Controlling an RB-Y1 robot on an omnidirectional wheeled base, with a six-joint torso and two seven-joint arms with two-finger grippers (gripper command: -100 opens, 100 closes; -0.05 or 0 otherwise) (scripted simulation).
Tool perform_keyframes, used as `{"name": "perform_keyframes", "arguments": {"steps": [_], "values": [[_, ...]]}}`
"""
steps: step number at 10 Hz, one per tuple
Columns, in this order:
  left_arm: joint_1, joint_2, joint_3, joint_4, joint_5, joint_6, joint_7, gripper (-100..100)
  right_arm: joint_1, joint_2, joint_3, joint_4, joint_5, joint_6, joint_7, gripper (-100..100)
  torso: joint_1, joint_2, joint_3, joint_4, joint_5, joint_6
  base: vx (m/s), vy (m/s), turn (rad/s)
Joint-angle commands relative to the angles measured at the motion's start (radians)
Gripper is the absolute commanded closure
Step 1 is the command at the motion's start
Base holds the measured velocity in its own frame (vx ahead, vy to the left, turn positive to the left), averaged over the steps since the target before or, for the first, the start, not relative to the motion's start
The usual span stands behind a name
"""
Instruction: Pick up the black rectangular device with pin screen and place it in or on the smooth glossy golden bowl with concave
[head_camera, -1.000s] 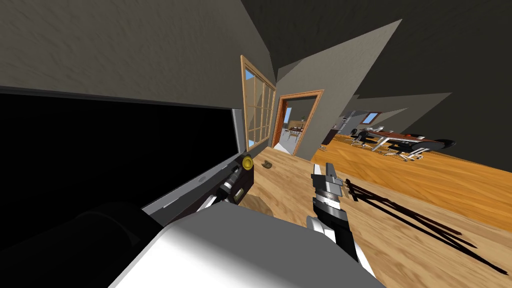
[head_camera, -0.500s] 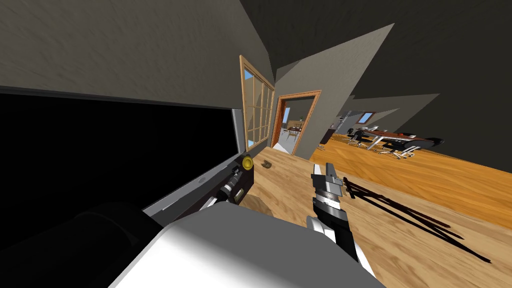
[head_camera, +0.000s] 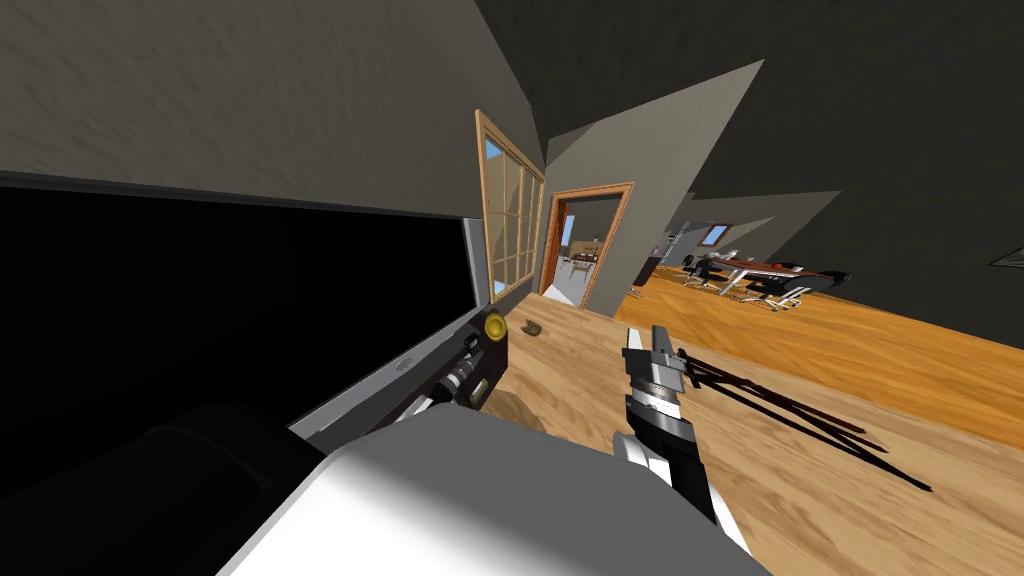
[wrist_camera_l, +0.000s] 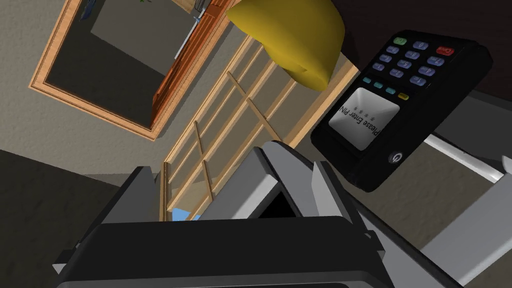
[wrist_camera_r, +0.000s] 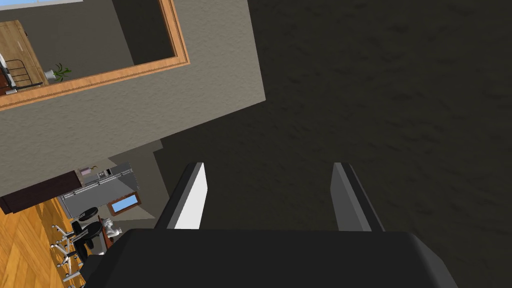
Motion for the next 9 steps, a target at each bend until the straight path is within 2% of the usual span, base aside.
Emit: {"name": "perform_keyframes", "arguments": {"steps": [1,3,4,9], "values": [[-0.019,0.012,0.007,0.050,-0.029,-0.008,-0.037,-100,0.000,0.000,0.000,0.000,0.000,0.000,0.000,0,0.000,0.000,0.000,0.000,0.000,0.000,0.001,0.056,-0.137],[-0.054,0.037,0.020,0.127,-0.065,-0.020,-0.079,-100,0.000,0.000,0.000,0.000,0.000,0.000,0.000,0,0.002,0.000,0.000,0.000,0.000,0.000,-0.003,0.073,-0.133],[-0.054,0.037,0.020,0.134,-0.065,-0.020,-0.079,-100,0.000,0.000,0.000,0.000,0.000,0.000,0.000,0,0.002,0.000,0.000,0.000,0.000,0.000,-0.004,0.054,-0.022],[-0.142,0.100,0.055,0.288,-0.147,-0.059,-0.177,-100,0.000,0.000,0.000,0.000,0.000,0.000,0.000,0,0.003,0.000,0.000,0.000,0.001,0.000,-0.004,0.074,-0.117]]}}
